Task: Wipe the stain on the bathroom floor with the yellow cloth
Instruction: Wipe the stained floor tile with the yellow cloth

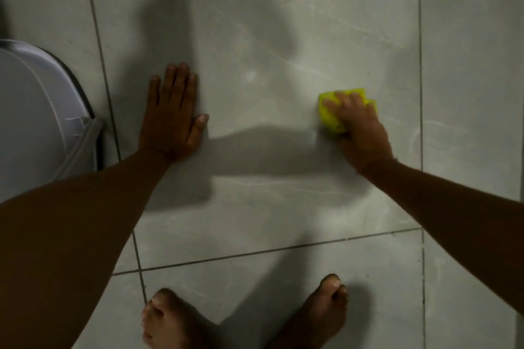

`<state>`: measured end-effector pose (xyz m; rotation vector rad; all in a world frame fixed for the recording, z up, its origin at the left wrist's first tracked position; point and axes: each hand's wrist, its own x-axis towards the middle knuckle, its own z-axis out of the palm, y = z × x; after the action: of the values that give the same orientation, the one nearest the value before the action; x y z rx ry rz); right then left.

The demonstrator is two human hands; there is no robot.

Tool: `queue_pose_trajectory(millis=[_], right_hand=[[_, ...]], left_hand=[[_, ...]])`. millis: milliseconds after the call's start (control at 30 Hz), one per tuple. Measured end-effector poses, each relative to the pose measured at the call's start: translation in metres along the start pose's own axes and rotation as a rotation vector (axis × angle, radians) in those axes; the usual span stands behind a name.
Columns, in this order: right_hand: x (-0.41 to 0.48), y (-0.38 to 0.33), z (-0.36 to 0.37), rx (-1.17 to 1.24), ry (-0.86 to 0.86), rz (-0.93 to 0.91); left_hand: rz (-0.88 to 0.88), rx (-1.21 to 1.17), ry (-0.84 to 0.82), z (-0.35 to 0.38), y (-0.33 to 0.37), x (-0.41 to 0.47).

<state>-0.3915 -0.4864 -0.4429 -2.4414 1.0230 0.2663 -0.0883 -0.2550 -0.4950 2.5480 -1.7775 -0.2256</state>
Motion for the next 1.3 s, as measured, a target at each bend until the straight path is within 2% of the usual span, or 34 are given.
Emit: queue_pose_trajectory(millis=[33, 67, 100, 200, 267, 300, 367, 433, 467, 500, 600, 633, 667, 700, 733, 800, 833, 900, 967, 1000, 1100, 1133, 1233, 1300], right_hand=[[0.008, -0.010, 0.004, 0.015, 0.057, 0.165], [0.015, -0.026, 0.010, -0.007, 0.087, 0.237], [0.015, -0.044, 0.017, -0.042, 0.076, 0.187], [-0.023, -0.078, 0.045, -0.207, -0.111, -0.357], [-0.052, -0.069, 0.047, -0.236, -0.188, -0.584], [-0.055, -0.059, 0.045, -0.217, -0.167, -0.578], [-0.044, -0.051, 0.043, -0.138, -0.066, -0.322], [-0.030, -0.076, 0.046, -0.068, 0.016, -0.047], [-0.029, -0.094, 0.052, -0.083, 0.022, -0.022], [-0.034, -0.109, 0.062, -0.127, -0.003, -0.097], [-0.069, -0.106, 0.078, -0.235, -0.223, -0.650], [-0.071, -0.092, 0.073, -0.251, -0.254, -0.748], [-0.067, -0.082, 0.071, -0.272, -0.216, -0.754], [-0.061, -0.081, 0.068, -0.275, -0.147, -0.668], [-0.057, -0.086, 0.069, -0.265, -0.068, -0.517], [-0.058, -0.121, 0.074, -0.188, -0.063, -0.266], [-0.069, -0.139, 0.081, -0.153, -0.096, -0.252], [-0.100, -0.148, 0.092, -0.116, -0.160, -0.442], [-0.118, -0.122, 0.089, -0.128, -0.191, -0.584], [-0.120, -0.106, 0.088, -0.155, -0.166, -0.549], [-0.123, -0.092, 0.082, -0.193, -0.098, -0.214], [-0.128, -0.095, 0.084, -0.225, -0.089, -0.249], [-0.145, -0.070, 0.084, -0.317, -0.119, -0.619], [-0.129, -0.035, 0.066, -0.372, -0.136, -0.657]], left_hand=[[0.003, -0.003, -0.004, 0.000, 0.000, 0.000], [0.005, -0.004, -0.003, 0.000, 0.000, 0.000], [0.006, -0.004, -0.002, 0.001, 0.000, 0.000], [0.001, -0.004, 0.005, 0.002, 0.000, 0.000], [-0.003, -0.005, 0.004, 0.003, -0.002, -0.001], [-0.003, -0.006, 0.005, 0.004, -0.002, -0.001], [0.002, 0.007, 0.005, 0.005, -0.002, -0.001], [0.003, 0.006, -0.007, 0.005, -0.002, 0.000], [0.003, 0.004, -0.010, 0.004, -0.003, 0.000], [0.005, 0.005, -0.010, 0.004, -0.002, 0.000], [0.008, 0.002, -0.019, 0.002, -0.002, 0.000], [0.006, -0.006, -0.022, 0.001, -0.002, -0.001], [0.003, -0.005, -0.020, 0.001, -0.001, -0.002], [0.002, 0.003, -0.018, 0.000, 0.000, -0.002], [0.005, 0.005, -0.026, -0.001, 0.002, 0.000], [0.002, -0.010, -0.044, -0.003, 0.003, 0.001], [-0.003, -0.018, -0.045, -0.004, 0.003, 0.001], [-0.007, -0.017, -0.037, -0.004, 0.002, 0.000], [-0.007, -0.024, -0.040, -0.005, 0.002, 0.001], [-0.006, -0.026, -0.039, -0.005, 0.003, 0.001], [-0.006, -0.024, -0.031, -0.005, 0.004, 0.001], [-0.006, -0.025, -0.035, -0.005, 0.004, 0.001], [-0.009, -0.018, -0.030, -0.005, 0.002, -0.001], [-0.013, -0.018, -0.013, -0.003, 0.002, -0.001]])
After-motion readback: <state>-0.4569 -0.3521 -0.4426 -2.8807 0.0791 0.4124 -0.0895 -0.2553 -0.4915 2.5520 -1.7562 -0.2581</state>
